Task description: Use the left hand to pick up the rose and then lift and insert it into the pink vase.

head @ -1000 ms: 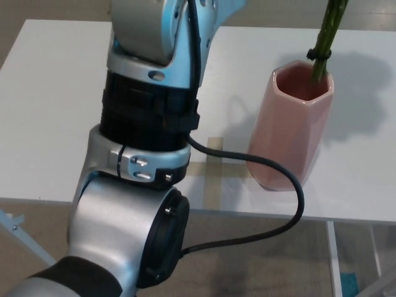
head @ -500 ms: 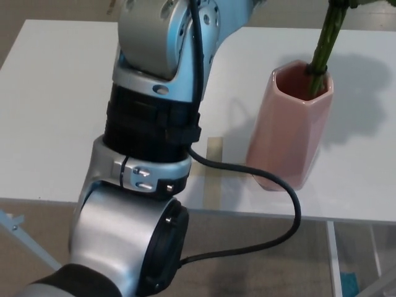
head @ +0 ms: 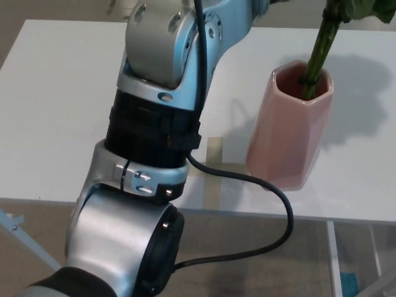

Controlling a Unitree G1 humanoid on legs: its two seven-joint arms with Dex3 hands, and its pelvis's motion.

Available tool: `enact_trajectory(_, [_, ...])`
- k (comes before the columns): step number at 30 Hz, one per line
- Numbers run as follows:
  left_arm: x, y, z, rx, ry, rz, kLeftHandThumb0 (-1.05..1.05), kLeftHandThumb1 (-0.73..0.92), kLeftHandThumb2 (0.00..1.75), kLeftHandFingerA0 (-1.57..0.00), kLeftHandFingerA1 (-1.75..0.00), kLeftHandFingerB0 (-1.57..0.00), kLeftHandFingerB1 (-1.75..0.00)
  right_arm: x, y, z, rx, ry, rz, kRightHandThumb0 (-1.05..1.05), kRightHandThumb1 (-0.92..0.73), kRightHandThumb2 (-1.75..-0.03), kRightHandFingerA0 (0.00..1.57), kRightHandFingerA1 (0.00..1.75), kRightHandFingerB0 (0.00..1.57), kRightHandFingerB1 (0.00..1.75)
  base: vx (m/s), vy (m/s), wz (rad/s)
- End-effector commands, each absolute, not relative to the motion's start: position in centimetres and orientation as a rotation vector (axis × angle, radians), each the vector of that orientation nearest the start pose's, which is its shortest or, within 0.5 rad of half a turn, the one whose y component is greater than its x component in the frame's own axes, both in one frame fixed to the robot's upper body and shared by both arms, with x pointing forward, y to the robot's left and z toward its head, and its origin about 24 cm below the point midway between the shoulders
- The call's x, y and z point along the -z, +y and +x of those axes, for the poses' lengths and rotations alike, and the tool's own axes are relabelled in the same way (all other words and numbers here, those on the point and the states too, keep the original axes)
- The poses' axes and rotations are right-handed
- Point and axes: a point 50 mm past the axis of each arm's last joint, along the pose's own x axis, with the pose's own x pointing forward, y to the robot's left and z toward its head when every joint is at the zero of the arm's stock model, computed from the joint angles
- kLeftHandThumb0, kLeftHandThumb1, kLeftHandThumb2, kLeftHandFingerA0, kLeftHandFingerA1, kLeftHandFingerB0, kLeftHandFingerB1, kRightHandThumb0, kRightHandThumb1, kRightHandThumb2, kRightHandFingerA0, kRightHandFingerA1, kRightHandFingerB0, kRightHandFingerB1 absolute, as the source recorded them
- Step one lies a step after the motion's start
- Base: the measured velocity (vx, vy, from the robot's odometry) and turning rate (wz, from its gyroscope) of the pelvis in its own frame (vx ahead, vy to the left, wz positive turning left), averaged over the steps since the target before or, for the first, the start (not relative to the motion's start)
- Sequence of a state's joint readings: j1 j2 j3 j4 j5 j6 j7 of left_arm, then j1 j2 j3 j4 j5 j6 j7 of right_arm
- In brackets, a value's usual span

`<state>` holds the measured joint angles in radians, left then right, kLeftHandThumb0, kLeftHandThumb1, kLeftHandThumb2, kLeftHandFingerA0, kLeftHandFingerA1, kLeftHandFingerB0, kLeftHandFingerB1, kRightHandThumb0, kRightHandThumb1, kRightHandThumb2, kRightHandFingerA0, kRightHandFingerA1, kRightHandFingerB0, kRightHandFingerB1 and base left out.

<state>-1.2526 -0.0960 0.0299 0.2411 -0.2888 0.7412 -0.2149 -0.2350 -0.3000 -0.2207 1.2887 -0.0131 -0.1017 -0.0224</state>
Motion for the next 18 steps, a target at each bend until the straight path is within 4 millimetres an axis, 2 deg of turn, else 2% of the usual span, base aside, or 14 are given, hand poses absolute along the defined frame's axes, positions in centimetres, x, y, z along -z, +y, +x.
enact_trajectory(1, [-31.0, -0.7, 34.4, 0.765, -0.202, -0.073, -0.15, 0.85, 0.66, -0.91, -1.43, -0.8, -0.93, 12.1, -27.9, 17.2, 0.327, 0.927, -0.15, -0.31, -0.65, -0.59, 0.69, 0.49, 0.57, 0.44, 0.0, 0.0, 0.0])
enact_trajectory(18, [-29.6, -0.2, 34.9, 0.729, -0.179, -0.023, -0.16, 0.85, 0.65, -0.91, -1.42, -0.79, -0.92, 12.1, -27.6, 17.4, 0.316, 0.926, -0.152, -0.31, -0.65, -0.58, 0.71, 0.5, 0.58, 0.45, 0.0, 0.0, 0.0])
